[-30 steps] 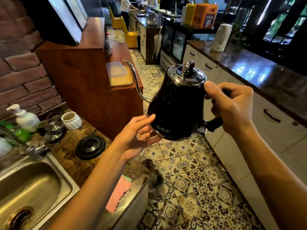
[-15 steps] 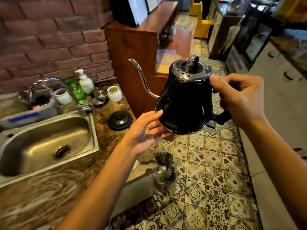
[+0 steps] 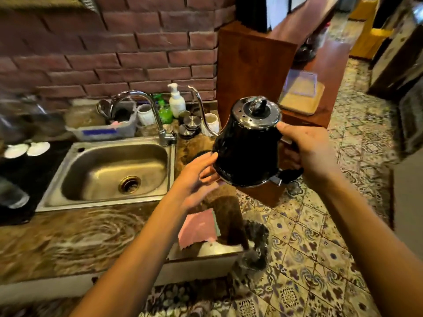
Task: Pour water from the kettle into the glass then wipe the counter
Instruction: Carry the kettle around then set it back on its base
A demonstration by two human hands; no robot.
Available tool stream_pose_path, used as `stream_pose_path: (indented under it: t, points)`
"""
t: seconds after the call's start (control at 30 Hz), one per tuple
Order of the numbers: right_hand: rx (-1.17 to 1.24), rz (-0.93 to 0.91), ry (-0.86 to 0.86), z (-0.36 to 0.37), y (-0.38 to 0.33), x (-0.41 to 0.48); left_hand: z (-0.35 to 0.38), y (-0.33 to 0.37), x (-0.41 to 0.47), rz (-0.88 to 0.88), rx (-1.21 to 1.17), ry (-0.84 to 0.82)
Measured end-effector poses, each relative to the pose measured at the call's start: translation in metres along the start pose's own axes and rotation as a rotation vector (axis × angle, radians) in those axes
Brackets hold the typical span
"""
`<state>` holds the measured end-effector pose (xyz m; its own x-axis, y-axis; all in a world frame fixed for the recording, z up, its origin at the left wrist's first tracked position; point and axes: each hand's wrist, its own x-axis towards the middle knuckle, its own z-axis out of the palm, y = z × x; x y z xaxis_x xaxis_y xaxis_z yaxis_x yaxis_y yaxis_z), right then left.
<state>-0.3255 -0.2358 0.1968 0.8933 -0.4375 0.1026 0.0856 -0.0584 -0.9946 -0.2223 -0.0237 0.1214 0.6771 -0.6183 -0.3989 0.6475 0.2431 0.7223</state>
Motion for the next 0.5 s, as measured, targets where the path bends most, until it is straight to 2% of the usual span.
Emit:
stream_pose_path:
  t: [0.17, 0.37, 0.5]
  points:
    - [0.035, 0.147, -0.075, 0.028, 0.032, 0.034, -0.031, 0.021, 0.047, -0.064, 0.002, 0.153]
    - [0.064, 0.235, -0.106, 0.059, 0.066, 0.072, -0.064, 0.037, 0.100, -0.101, -0.060, 0.173]
    - [0.084, 0.273, -0.102, 0.082, 0.098, 0.094, -0.087, 0.043, 0.143, -0.133, -0.165, 0.246]
